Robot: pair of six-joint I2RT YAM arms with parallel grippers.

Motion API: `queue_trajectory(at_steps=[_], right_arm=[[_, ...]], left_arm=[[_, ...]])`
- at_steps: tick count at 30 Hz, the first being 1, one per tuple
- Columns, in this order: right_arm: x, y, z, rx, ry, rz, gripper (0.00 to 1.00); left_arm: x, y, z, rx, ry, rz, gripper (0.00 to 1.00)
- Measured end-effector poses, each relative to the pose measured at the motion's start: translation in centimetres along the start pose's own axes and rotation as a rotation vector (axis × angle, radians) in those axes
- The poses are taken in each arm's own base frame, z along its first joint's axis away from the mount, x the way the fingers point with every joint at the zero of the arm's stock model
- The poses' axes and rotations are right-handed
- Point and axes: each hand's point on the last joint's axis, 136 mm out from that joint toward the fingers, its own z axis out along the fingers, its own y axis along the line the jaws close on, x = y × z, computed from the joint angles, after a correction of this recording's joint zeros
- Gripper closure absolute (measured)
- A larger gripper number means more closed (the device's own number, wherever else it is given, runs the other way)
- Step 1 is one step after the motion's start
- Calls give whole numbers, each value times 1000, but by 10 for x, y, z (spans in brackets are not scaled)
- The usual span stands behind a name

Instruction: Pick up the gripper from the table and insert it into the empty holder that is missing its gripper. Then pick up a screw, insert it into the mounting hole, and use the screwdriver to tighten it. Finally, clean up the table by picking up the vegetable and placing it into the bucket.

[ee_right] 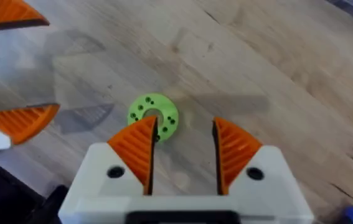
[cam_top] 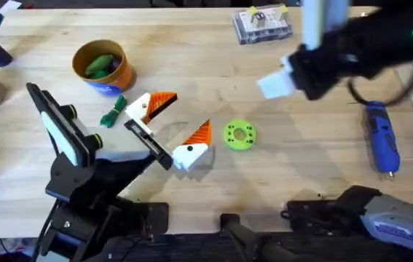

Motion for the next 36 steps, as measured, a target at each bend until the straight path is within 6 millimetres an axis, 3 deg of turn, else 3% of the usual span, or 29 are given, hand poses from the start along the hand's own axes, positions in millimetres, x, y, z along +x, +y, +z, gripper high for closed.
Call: queue_trajectory(at_steps=[4, 7, 11, 15, 16, 18, 19, 20, 22, 27, 29, 36], right_arm=[[15, -5, -38, 32, -94, 24, 499], [35, -6, -54, 40, -156, 58, 499], [73, -5, -54, 33, -184, 127, 499], [103, -1, -35, 3, -167, 201, 499], [109, 0, -29, -3, -154, 210, 557], [120, 2, -18, -12, -126, 230, 852], [124, 3, -12, -14, -113, 242, 954], [126, 3, -7, -17, -105, 248, 986], [125, 5, 3, -26, -107, 260, 824], [121, 9, 23, -52, -111, 257, 82], [124, 10, 29, -55, -89, 255, 12], [122, 14, 52, -62, -5, 230, 7]], left_arm=[[0, 0, 0, 0, 0, 0, 18], [0, 0, 0, 0, 0, 0, 18], [0, 0, 0, 0, 0, 0, 18], [0, 0, 0, 0, 0, 0, 18], [0, 0, 0, 0, 0, 0, 18], [0, 0, 0, 0, 0, 0, 18], [0, 0, 0, 0, 0, 0, 18], [0, 0, 0, 0, 0, 0, 18], [0, 0, 0, 0, 0, 0, 18], [0, 0, 0, 0, 0, 0, 18], [0, 0, 0, 0, 0, 0, 18], [0, 0, 0, 0, 0, 0, 18]])
